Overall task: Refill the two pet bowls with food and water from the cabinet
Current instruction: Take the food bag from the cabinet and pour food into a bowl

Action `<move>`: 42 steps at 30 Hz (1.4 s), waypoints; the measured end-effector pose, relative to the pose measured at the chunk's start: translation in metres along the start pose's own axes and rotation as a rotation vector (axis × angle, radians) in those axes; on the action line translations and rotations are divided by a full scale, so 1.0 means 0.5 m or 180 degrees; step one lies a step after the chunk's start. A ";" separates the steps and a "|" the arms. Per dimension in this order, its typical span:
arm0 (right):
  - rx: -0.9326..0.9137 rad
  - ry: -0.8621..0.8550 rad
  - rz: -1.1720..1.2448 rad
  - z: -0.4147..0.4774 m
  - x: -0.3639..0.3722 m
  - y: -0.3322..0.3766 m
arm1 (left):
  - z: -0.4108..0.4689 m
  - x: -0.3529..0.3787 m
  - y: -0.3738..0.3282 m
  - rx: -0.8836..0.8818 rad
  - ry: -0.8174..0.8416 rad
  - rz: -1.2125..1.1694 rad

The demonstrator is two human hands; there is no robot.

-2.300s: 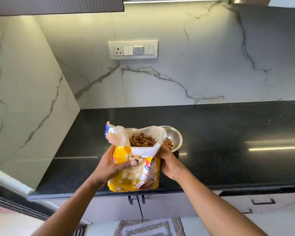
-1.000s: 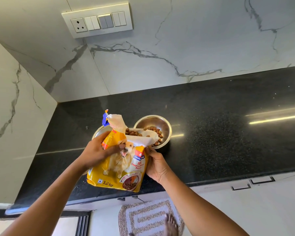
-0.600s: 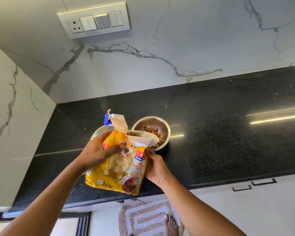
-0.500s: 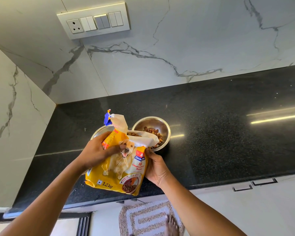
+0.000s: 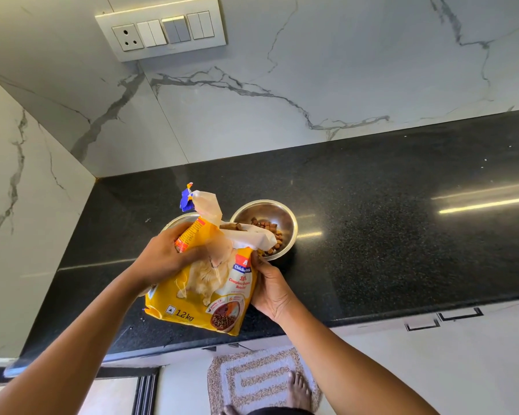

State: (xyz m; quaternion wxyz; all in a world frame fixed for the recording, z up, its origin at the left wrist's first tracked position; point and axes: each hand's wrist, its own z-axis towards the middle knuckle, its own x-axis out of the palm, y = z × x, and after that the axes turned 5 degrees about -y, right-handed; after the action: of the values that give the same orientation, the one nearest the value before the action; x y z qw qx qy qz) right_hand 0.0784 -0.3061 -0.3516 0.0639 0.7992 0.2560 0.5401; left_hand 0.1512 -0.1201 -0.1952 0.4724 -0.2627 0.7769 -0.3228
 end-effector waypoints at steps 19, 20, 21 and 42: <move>-0.0020 -0.0125 0.0006 0.011 0.005 -0.019 | 0.004 -0.020 -0.028 -0.0011 0.0072 0.0234; -0.0035 -0.0126 -0.0021 0.012 0.006 -0.020 | 0.004 -0.022 -0.029 -0.0004 0.0073 0.0246; -0.0059 -0.0123 -0.0063 0.013 0.006 -0.021 | 0.005 -0.023 -0.030 0.0001 0.0073 0.0263; -0.0016 -0.0192 0.0123 0.006 -0.009 -0.044 | -0.001 -0.018 -0.022 0.0046 0.0191 0.0394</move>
State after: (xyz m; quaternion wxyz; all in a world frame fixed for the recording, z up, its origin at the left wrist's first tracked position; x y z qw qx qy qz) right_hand 0.0725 -0.2885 -0.3649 0.0632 0.8197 0.2372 0.5175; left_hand 0.1554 -0.1206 -0.1819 0.4699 -0.2010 0.8031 -0.3063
